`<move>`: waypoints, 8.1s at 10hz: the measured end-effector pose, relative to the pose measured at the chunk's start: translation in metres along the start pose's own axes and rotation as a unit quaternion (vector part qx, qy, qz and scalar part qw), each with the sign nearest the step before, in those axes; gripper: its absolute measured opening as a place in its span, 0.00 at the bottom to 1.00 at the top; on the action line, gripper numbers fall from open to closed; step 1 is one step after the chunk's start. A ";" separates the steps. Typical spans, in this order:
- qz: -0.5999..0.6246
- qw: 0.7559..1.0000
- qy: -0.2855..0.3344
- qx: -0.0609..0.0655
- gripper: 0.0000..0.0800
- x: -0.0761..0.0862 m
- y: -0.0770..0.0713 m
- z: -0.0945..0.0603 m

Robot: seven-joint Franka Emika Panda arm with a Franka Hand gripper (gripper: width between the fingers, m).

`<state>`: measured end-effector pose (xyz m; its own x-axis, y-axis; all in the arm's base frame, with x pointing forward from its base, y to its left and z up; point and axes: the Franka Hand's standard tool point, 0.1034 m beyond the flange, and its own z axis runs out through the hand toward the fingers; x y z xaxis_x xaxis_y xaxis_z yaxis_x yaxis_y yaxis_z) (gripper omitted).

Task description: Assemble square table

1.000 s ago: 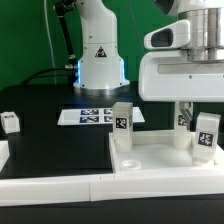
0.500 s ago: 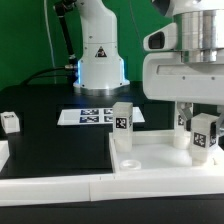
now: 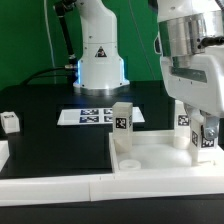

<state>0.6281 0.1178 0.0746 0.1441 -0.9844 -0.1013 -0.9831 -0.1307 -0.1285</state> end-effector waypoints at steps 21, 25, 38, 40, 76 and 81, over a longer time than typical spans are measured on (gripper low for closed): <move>-0.043 0.999 0.002 -0.015 0.36 -0.001 0.001 0.002; 0.050 0.998 -0.020 -0.009 0.46 0.002 0.000 0.002; -0.493 0.869 0.023 -0.024 0.56 0.005 -0.004 -0.001; -0.439 0.898 0.024 -0.023 0.36 0.005 -0.003 0.000; 0.245 0.968 -0.050 -0.004 0.36 0.006 -0.001 0.005; 0.039 0.999 -0.016 0.010 0.76 -0.006 -0.005 0.004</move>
Offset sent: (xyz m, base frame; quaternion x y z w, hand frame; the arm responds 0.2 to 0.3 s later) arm -0.0044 0.0217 0.0039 0.0071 0.0281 -0.3773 0.9256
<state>0.6329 0.1245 0.0719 0.0707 -0.9872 -0.1427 -0.9891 -0.0509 -0.1379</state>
